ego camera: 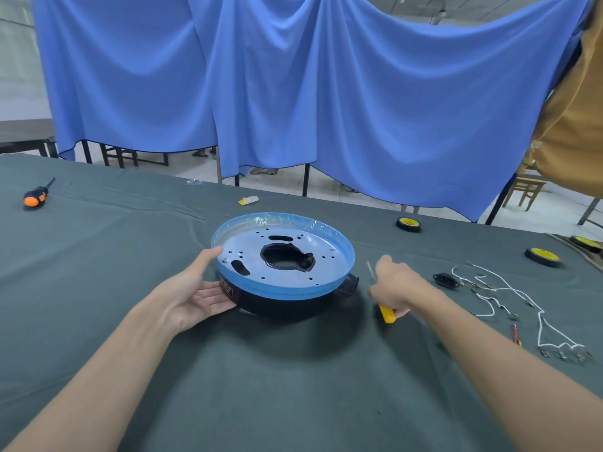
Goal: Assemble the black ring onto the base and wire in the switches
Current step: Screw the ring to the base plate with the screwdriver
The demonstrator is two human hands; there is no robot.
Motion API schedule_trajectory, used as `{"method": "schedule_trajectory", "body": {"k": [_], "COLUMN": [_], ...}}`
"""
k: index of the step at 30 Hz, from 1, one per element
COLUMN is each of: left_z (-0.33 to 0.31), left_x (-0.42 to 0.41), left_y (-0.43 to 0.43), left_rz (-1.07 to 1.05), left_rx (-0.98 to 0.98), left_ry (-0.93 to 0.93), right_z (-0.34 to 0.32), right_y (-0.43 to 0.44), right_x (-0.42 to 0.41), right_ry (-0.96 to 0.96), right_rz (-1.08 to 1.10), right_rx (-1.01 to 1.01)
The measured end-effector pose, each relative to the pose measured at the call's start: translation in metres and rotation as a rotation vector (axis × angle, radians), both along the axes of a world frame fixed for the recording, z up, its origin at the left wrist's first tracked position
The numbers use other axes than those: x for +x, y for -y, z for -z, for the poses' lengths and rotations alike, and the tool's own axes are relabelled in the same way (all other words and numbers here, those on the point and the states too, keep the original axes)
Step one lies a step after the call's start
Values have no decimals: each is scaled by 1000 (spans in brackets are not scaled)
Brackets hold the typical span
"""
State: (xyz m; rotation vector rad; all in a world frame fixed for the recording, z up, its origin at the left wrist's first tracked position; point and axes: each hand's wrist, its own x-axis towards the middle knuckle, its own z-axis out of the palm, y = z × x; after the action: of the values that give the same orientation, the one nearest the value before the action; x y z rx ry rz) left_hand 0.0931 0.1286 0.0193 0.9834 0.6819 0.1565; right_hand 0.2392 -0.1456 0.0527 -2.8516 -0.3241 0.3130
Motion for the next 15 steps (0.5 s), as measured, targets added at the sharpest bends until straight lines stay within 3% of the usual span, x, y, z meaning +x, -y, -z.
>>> {"method": "schedule_trajectory", "body": {"k": [3, 6, 10, 15], "left_z": [2, 3, 0, 2], "left_x": [1, 0, -5, -6], "left_y": [2, 1, -6, -8], "left_rz": [-18, 5, 139, 275], "left_rx": [8, 26, 50, 29], "left_ry": [-2, -2, -19, -27], "right_z": [-13, -31, -54, -72], "right_y": [3, 2, -12, -43], "right_x": [2, 2, -12, -36], "right_ry": [225, 378, 355, 335], "right_rz": [61, 35, -103, -265], "right_rx": [87, 338, 678, 856]}}
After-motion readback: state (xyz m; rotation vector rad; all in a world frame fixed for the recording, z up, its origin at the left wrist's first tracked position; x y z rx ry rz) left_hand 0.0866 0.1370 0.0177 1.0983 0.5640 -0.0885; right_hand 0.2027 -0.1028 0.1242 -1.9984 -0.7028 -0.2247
